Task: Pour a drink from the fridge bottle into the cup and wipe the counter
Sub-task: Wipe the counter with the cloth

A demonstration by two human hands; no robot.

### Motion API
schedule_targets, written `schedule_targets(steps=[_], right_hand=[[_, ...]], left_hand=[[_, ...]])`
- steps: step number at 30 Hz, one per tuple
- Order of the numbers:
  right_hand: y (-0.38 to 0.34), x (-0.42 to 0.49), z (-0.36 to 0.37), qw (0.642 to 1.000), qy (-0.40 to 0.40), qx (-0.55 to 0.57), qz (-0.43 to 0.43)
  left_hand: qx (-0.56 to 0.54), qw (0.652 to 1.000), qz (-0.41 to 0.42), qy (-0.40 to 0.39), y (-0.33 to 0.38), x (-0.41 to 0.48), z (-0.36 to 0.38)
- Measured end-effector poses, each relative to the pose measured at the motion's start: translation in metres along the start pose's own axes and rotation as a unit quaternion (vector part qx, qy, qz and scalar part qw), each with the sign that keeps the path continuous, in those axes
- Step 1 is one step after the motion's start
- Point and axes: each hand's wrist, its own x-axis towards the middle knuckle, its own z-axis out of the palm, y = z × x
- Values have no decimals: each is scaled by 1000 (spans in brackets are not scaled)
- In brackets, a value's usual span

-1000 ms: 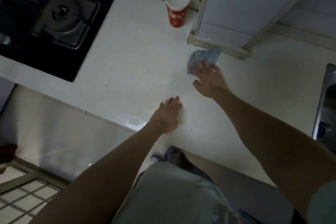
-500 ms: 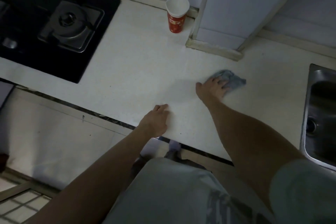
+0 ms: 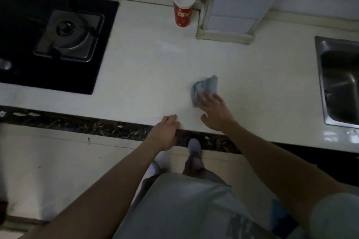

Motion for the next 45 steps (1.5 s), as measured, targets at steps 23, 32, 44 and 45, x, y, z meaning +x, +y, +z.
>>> schedule_targets(steps=[23, 32, 44, 45], right_hand=[[-167, 5, 15, 971, -86, 105, 195], [-140, 12, -1, 984, -124, 28, 122], [-64, 118, -41, 983, -138, 9, 122], [-56, 128, -46, 983, -138, 9, 121]], left_hand=[[19, 1000, -2, 23, -59, -47, 18], [3, 1000, 13, 19, -64, -33, 7], [-133, 991, -14, 22, -110, 0, -28], [-132, 990, -18, 36, -115, 5, -33]])
